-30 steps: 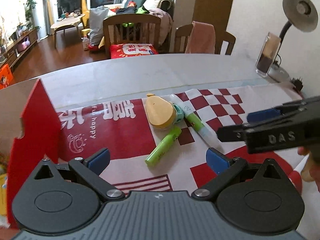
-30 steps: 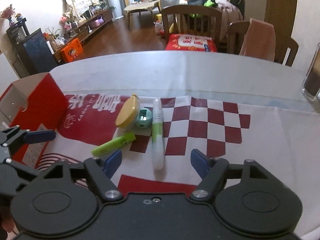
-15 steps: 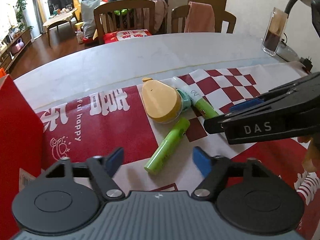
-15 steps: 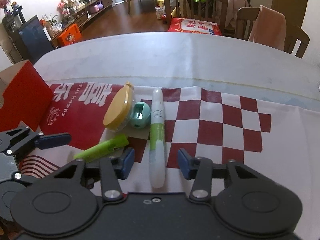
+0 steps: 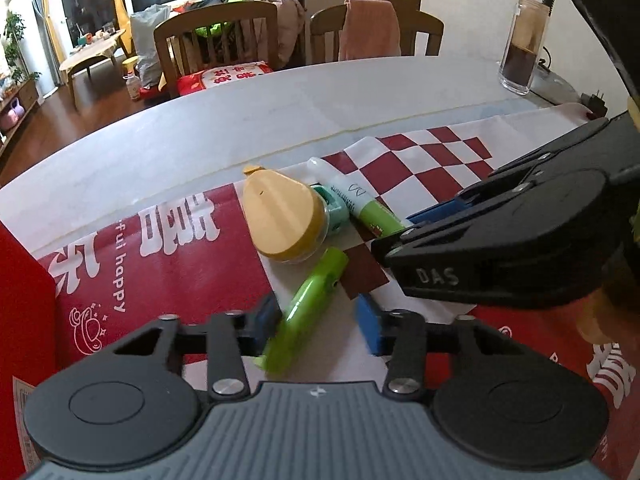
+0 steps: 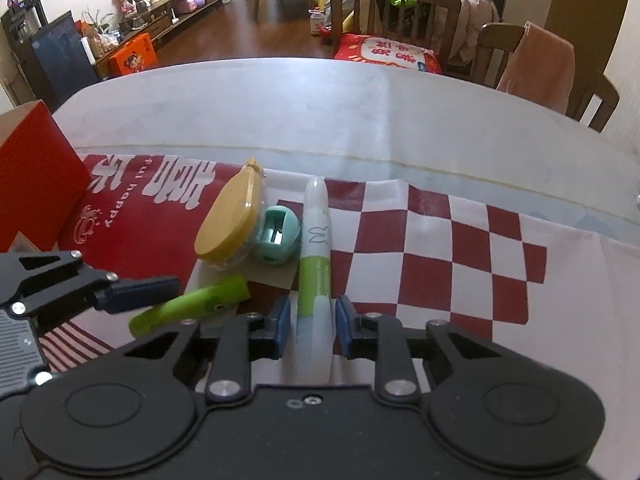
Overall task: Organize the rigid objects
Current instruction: 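Grasp the green highlighter with the left tool while the right tool grasps the white marker, then carry the highlighter with the left tool while the right tool carries the marker over the box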
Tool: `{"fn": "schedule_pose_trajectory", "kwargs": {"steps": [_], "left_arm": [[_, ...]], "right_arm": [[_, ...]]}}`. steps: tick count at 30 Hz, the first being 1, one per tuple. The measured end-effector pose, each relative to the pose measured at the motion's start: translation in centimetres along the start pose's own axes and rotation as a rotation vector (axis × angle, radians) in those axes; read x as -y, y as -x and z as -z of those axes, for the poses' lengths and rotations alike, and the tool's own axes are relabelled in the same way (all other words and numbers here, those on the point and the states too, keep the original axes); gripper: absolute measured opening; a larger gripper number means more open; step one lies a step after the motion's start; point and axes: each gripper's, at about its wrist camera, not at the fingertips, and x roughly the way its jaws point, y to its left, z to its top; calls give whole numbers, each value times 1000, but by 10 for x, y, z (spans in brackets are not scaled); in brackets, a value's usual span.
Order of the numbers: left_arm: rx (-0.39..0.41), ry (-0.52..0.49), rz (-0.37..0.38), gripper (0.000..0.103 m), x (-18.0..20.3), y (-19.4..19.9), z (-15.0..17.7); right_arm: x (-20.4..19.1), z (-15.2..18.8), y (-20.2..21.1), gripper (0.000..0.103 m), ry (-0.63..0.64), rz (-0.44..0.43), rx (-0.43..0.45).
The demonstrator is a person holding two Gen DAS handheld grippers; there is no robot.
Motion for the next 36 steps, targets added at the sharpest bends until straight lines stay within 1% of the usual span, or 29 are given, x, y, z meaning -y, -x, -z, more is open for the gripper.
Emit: {"fn": "schedule_pose_trajectory", "kwargs": {"steps": [3, 4, 5, 8, 14, 17, 19, 23, 27, 29, 36], "left_arm": [[-8, 18, 1, 28, 0, 0, -2], [-11, 26, 2, 22, 0, 0, -2], [-15, 31, 2, 20, 0, 1, -2], [-25, 40, -4, 17, 0, 3, -2], [-30, 76, 16, 17, -1, 13, 5], [-30, 103, 32, 17, -2, 20, 7], [-26, 118, 28, 17, -3, 26, 8], [-27, 160, 33, 17, -6, 37, 9], [-10, 185, 36, 17, -9, 54, 10], [-15, 203, 25, 17, -10, 63, 11], [13, 253, 36, 17, -17, 104, 11]], "right_arm": [[0, 1, 0, 17, -6, 12, 3], [1, 1, 0, 17, -15, 9, 5], [2, 1, 1, 17, -29, 6, 6], [8, 4, 7, 16, -91, -4, 3], [19, 18, 28, 16, -168, -34, 11], [18, 25, 41, 16, -193, -51, 26], [16, 30, 51, 16, -204, -66, 40], [10, 37, 72, 16, -198, -85, 70], [3, 39, 91, 16, -199, -91, 91], [1, 40, 100, 16, -198, -94, 101], [-19, 40, 126, 16, -170, -88, 108]]}}
